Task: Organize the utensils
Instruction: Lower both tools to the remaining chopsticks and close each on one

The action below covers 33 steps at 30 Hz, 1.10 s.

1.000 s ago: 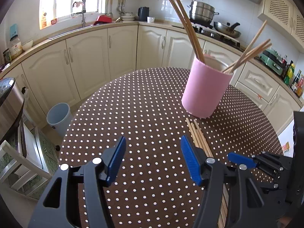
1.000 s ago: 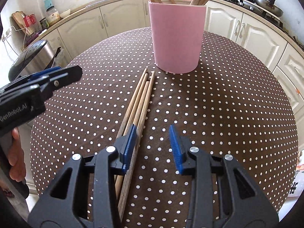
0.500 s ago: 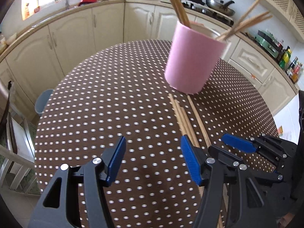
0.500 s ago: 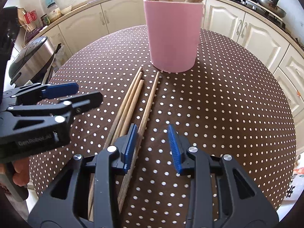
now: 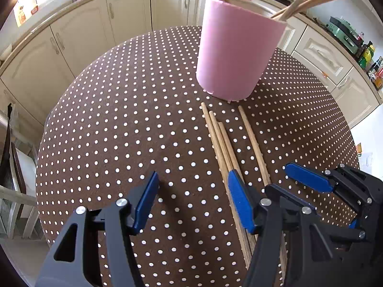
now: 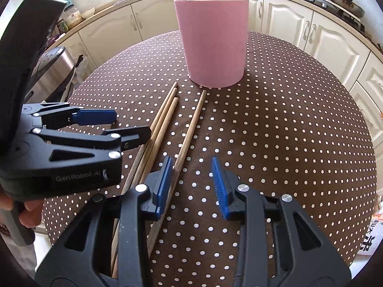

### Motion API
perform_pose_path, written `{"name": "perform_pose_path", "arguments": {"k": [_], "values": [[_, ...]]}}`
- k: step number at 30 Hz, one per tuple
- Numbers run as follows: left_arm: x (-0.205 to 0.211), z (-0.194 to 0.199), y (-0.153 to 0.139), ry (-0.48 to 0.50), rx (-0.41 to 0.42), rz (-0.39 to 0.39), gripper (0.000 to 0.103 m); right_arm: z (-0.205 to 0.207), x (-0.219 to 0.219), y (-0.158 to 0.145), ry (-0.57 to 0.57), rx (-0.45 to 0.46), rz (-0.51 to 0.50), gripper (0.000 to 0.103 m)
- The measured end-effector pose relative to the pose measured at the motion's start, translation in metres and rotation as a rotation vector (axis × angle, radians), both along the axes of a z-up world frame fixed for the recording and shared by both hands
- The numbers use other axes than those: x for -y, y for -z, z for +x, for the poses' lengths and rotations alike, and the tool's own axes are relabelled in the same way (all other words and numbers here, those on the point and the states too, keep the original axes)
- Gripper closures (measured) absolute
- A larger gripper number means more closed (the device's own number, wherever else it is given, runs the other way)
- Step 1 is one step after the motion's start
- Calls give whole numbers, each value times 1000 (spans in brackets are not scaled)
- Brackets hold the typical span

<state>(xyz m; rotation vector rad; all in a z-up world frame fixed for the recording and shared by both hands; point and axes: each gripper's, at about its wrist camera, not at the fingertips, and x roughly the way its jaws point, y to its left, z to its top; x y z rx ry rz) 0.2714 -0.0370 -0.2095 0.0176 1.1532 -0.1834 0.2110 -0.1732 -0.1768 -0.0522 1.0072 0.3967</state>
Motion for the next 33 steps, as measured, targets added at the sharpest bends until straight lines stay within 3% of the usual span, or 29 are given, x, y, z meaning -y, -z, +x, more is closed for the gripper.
{"name": "perform_pose_path", "arguments": {"k": [21, 25, 26, 28, 33], "values": [[7, 21, 1, 12, -43, 22, 43, 10, -4, -4, -16, -27, -6, 69], [13, 31, 3, 16, -38, 67, 43, 14, -6, -3, -16, -30, -16, 69], [18, 36, 5, 18, -33, 109, 43, 15, -7, -3, -17, -32, -19, 69], [20, 41, 3, 12, -38, 106, 43, 17, -9, -4, -16, -35, -25, 69], [14, 42, 2, 13, -13, 101, 56, 27, -11, -4, -9, -42, -32, 69]]}}
